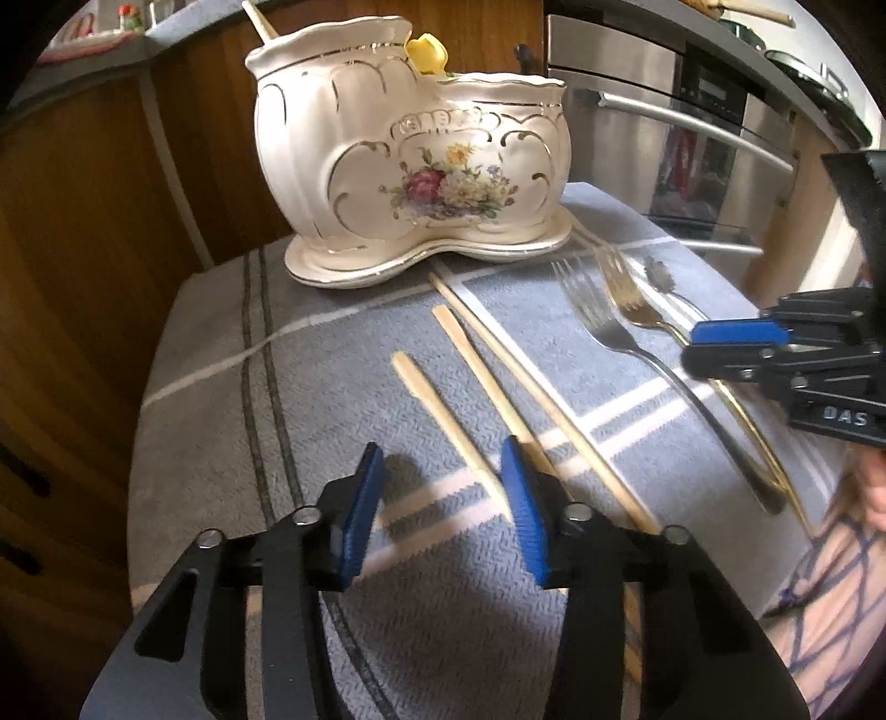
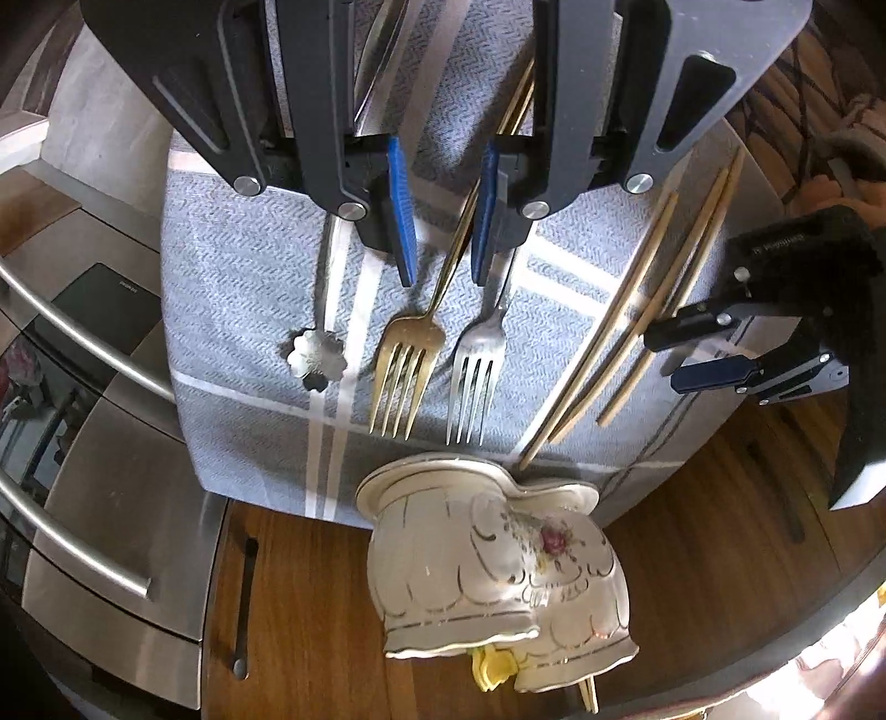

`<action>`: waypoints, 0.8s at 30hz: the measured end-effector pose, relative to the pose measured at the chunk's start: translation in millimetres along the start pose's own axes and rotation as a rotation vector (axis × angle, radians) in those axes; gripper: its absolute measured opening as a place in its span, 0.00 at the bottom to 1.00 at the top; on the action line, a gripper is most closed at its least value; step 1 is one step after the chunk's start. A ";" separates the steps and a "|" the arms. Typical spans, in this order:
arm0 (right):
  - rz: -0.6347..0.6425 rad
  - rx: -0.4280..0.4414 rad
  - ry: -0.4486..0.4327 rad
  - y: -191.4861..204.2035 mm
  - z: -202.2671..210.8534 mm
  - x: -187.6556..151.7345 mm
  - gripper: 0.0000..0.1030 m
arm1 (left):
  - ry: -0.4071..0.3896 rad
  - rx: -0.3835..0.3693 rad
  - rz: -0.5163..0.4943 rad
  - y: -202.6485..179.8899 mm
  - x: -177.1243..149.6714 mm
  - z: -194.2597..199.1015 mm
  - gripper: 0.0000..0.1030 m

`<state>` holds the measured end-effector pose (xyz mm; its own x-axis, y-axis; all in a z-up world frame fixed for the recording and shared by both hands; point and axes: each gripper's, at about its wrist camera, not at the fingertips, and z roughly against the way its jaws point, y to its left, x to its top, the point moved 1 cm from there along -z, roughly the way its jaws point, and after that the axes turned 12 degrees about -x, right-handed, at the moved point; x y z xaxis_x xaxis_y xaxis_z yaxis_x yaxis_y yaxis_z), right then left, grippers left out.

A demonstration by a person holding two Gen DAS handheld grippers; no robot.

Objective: Organize utensils
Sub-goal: 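Move both tools back toward the forks and chopsticks on the tablecloth, then close left tool on a chopstick while right tool grasps the gold fork handle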

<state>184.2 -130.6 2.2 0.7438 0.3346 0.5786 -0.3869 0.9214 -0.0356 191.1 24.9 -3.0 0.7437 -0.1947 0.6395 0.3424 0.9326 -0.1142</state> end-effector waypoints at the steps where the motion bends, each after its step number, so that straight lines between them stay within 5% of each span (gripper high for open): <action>1: 0.002 0.002 0.002 -0.3 -0.1 0.4 0.19 | 0.005 -0.004 -0.004 1.6 0.0 0.6 0.36; 7: 0.051 0.017 0.063 -1.3 -3.7 11.8 0.13 | 0.054 -0.043 -0.036 9.4 2.5 2.4 0.16; 18: 0.132 0.010 0.159 -3.0 -8.4 24.0 0.12 | 0.152 -0.123 -0.183 15.7 -2.7 12.0 0.14; 24: 0.210 -0.023 0.234 4.4 -12.1 30.6 0.12 | 0.236 -0.116 -0.140 19.3 -4.3 17.0 0.20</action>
<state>211.8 -113.8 9.8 0.7550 0.5522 0.3537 -0.5351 0.8305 -0.1547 184.8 48.9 5.0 0.7927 -0.3972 0.4625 0.5044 0.8534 -0.1316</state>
